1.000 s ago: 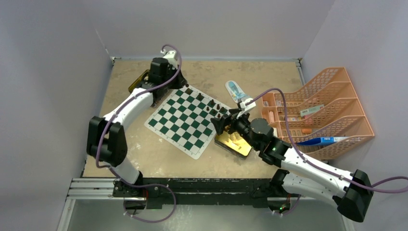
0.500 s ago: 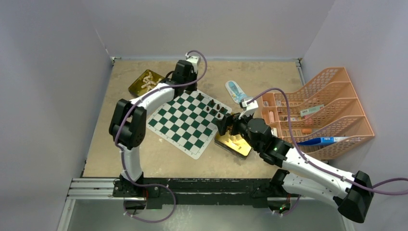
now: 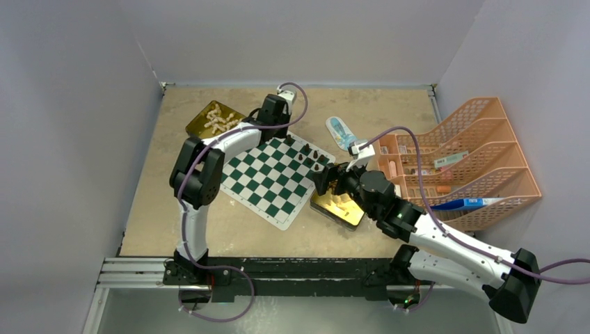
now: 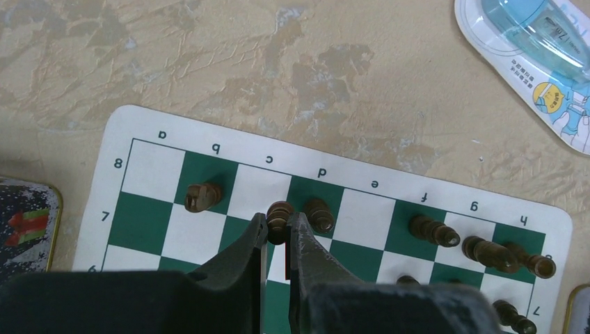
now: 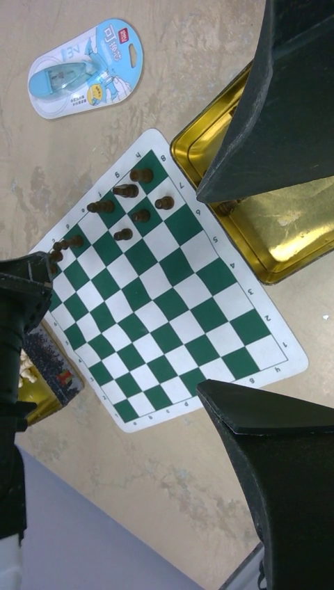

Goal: Set up the chess pieces on the board
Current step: Place the chess piece on the chessboard.

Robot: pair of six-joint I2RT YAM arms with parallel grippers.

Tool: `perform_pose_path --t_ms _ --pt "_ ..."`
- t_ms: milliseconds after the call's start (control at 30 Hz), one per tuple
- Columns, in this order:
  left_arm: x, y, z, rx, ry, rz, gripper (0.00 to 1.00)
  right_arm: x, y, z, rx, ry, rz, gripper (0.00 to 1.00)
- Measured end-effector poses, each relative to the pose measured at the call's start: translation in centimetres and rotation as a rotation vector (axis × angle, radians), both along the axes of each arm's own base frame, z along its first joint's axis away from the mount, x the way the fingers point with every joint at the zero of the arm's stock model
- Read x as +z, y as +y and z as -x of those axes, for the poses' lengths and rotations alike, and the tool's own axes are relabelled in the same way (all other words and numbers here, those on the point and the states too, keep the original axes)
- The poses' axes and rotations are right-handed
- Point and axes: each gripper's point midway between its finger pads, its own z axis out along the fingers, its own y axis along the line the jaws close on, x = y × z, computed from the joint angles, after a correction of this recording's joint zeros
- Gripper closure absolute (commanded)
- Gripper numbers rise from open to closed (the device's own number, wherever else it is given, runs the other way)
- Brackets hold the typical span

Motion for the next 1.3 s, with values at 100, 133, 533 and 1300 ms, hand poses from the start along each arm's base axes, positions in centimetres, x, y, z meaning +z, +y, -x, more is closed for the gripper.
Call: perform_pose_path --t_ms 100,133,533,1300 --pt "-0.6 0.0 -0.1 0.001 0.005 -0.003 1.0 0.4 0.1 0.0 0.001 -0.001 -0.013 0.01" --pt "-0.8 0.0 -0.1 0.003 0.007 -0.006 1.0 0.4 0.1 0.0 0.001 -0.002 -0.014 0.01" --pt "-2.0 0.7 -0.8 0.025 0.012 -0.017 1.0 0.4 0.4 0.2 0.016 0.003 -0.02 0.01" --pt "-2.6 1.0 -1.4 0.026 -0.01 -0.044 0.83 0.1 0.6 0.2 0.024 0.011 -0.012 0.01"
